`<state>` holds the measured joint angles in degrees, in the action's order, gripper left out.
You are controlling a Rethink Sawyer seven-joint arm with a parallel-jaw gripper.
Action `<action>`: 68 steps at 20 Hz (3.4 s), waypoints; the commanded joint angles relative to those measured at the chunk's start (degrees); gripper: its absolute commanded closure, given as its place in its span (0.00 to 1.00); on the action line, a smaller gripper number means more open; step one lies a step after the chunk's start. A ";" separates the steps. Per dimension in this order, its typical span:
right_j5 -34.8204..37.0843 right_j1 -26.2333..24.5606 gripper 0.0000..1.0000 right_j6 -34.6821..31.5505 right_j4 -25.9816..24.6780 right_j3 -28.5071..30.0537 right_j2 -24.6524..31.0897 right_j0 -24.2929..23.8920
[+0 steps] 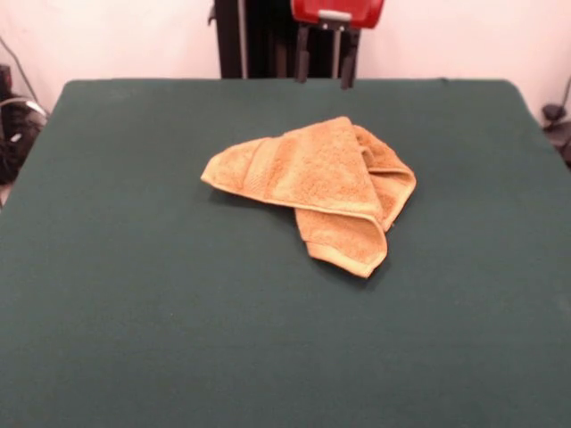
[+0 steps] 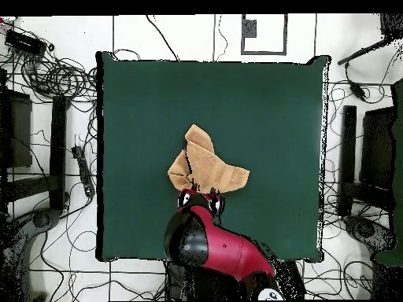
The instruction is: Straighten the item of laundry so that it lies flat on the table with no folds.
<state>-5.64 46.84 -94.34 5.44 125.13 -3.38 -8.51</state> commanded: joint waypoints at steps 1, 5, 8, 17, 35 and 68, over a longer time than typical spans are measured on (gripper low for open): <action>1.25 -1.28 0.00 -9.79 -0.07 -3.01 4.23 1.13; 5.93 -1.56 0.00 -7.24 1.15 -7.65 2.23 2.54; 6.95 -3.00 0.00 -6.88 1.98 -10.44 1.17 3.75; 8.46 -9.54 0.00 -7.48 3.83 -19.40 -0.28 6.50; 3.34 -18.93 0.00 -10.04 3.22 -24.20 -0.58 8.20; 10.79 -29.39 0.00 -10.48 12.02 -33.76 -12.68 18.25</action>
<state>-2.92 21.46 -94.34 13.62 95.10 -16.93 8.05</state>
